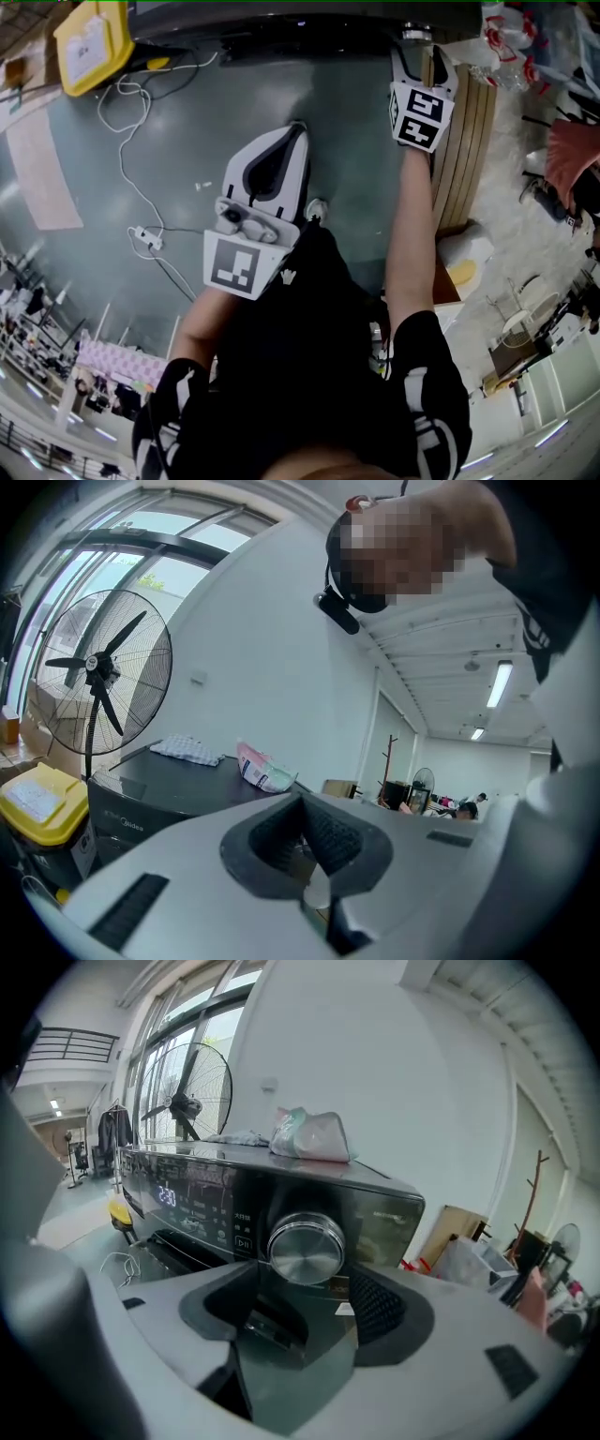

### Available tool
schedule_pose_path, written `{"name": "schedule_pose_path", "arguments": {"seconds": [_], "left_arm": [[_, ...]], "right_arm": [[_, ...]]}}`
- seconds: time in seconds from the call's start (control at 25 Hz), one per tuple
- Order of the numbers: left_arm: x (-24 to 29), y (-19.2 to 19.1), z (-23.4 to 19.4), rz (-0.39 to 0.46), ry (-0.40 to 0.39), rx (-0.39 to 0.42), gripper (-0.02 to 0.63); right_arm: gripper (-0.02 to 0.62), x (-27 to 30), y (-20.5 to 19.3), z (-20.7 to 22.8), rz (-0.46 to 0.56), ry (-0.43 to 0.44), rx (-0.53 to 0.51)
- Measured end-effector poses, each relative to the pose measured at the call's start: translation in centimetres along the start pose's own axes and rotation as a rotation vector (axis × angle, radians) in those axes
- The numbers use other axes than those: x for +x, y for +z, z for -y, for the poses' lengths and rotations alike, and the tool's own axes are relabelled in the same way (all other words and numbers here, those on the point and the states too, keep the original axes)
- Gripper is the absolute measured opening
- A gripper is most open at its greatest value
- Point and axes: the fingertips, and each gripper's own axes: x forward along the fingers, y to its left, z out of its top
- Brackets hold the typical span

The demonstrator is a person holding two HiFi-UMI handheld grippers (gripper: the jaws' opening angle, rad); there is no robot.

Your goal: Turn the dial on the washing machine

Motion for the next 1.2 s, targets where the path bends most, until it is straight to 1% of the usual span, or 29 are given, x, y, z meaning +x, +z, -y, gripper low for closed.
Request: {"name": "schedule_pose_path", "arguments": {"seconds": [0.08, 0.12, 0.2, 0.32, 0.4, 0.48, 0.6, 0.72, 0.8, 1.0, 1.2], "left_arm": [[-1.5, 0.8, 0.8, 0.016, 0.002, 0.008, 0.020], [-2.4, 1.4, 1.3, 0.024, 0.003, 0.012, 0.020], [-4.5, 2.8, 2.8, 0.045, 0.006, 0.026, 0.020], [-8.0, 5.5, 5.9, 0.095, 0.008, 0.057, 0.020], [-10.8, 7.1, 8.3, 0.129, 0.013, 0.074, 0.020], [-13.7, 8.5, 10.6, 0.147, 0.028, 0.077, 0.020], [-18.9, 10.2, 14.5, 0.170, 0.044, 0.083, 0.020], [-24.1, 11.6, 18.4, 0.182, 0.050, 0.102, 0.020], [-26.7, 12.2, 20.2, 0.189, 0.055, 0.103, 0.020], [-32.7, 13.5, 22.3, 0.212, 0.066, 0.092, 0.020], [-37.8, 14.9, 22.5, 0.215, 0.049, 0.105, 0.020]], "right_arm": [[0.311, -2.3, 0.0, -0.3, 0.001, -0.002, 0.030], [0.311, -3.8, 0.1, -0.5, 0.010, 0.005, 0.064], [0.305, -7.5, 0.4, -1.2, 0.039, 0.039, 0.169], [0.208, -14.4, 1.0, -2.1, 0.093, 0.104, 0.336], [0.161, -19.7, 1.4, -2.8, 0.117, 0.138, 0.380], [0.124, -25.2, 2.2, -3.3, 0.143, 0.164, 0.385], [0.086, -34.0, 3.3, -3.7, 0.194, 0.182, 0.383], [0.069, -42.3, 3.6, -4.0, 0.234, 0.190, 0.373], [0.060, -46.8, 3.7, -4.2, 0.254, 0.195, 0.371], [0.046, -55.6, 3.8, -6.3, 0.304, 0.218, 0.386], [0.043, -61.9, 4.8, -9.0, 0.343, 0.219, 0.405]]}}
